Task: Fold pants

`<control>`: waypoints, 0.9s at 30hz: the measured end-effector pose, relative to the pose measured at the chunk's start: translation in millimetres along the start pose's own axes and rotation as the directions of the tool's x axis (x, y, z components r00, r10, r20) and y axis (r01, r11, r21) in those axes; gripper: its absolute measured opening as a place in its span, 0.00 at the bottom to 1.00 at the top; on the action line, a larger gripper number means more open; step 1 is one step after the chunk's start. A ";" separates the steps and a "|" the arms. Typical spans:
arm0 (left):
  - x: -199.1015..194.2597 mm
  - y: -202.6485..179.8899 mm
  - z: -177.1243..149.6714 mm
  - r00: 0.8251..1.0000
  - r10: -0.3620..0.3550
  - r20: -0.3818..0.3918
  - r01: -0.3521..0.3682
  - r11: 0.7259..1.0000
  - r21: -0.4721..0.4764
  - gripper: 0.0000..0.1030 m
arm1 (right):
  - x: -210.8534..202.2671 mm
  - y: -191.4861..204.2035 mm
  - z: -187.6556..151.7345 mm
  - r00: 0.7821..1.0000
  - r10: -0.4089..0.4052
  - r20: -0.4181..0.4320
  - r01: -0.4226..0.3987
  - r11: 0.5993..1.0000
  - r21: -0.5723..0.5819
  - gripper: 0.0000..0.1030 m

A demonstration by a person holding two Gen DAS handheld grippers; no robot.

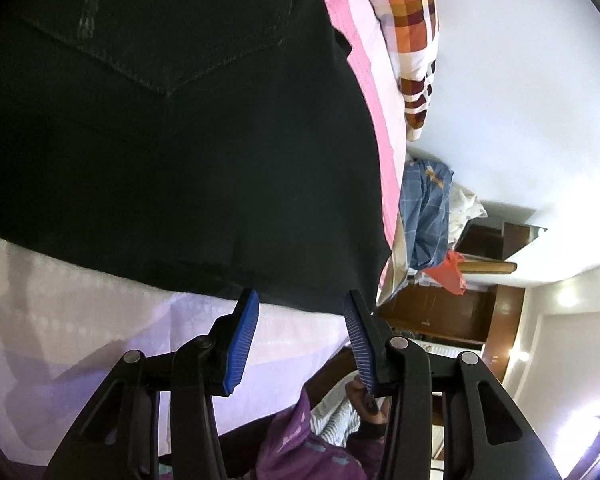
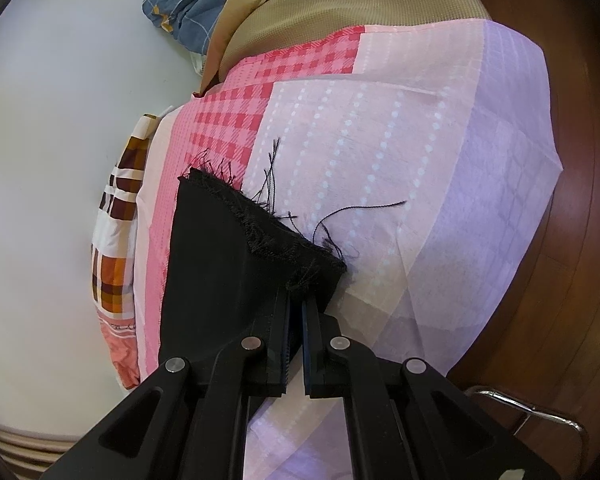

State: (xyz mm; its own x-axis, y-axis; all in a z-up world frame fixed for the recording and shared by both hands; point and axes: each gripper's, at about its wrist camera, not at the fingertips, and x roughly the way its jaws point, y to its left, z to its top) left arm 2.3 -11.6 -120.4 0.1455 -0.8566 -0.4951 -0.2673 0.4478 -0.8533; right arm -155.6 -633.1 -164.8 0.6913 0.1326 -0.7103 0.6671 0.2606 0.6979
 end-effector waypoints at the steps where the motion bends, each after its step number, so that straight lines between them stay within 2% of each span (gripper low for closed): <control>1: 0.1 1.1 2.7 1.000 0.013 0.013 -0.013 1.000 -0.007 0.44 | 0.3 0.0 -0.2 1.000 0.000 0.000 0.000 1.000 0.000 0.02; 6: 9.4 19.0 2.0 0.999 0.011 -0.041 -0.016 0.994 -0.108 0.44 | 0.7 1.4 -1.3 1.000 0.006 -0.003 -0.005 1.000 0.010 0.02; 9: 5.8 17.1 3.5 1.000 0.023 -0.020 -0.025 0.995 -0.098 0.44 | 0.8 0.8 -0.7 1.000 0.000 -0.002 0.000 1.000 0.004 0.02; 13: 4.4 19.5 10.2 1.000 0.006 0.017 -0.004 0.990 -0.144 0.44 | 0.5 0.7 -2.2 1.000 0.007 -0.003 -0.007 1.000 0.015 0.02; 19: 18.0 9.0 10.7 1.000 0.019 0.013 -0.017 0.990 -0.138 0.44 | 1.3 0.0 -0.8 1.000 0.012 -0.006 -0.012 1.000 0.019 0.02; 24: 14.0 14.4 4.6 0.999 0.028 0.022 -0.023 0.981 -0.191 0.44 | 1.4 -1.6 0.0 1.000 0.015 -0.008 -0.015 1.000 0.026 0.02; 27: 11.7 18.1 5.5 0.999 -0.022 0.032 0.028 0.974 -0.225 0.44 | 1.5 -1.5 0.9 1.000 0.014 -0.008 -0.013 1.000 0.026 0.03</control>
State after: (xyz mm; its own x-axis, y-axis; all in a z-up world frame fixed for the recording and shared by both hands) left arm 4.4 -12.1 -142.5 0.1816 -0.8574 -0.4815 -0.4703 0.3543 -0.8083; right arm -155.3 -634.2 -166.8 0.6980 0.1443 -0.7015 0.6646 0.2342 0.7095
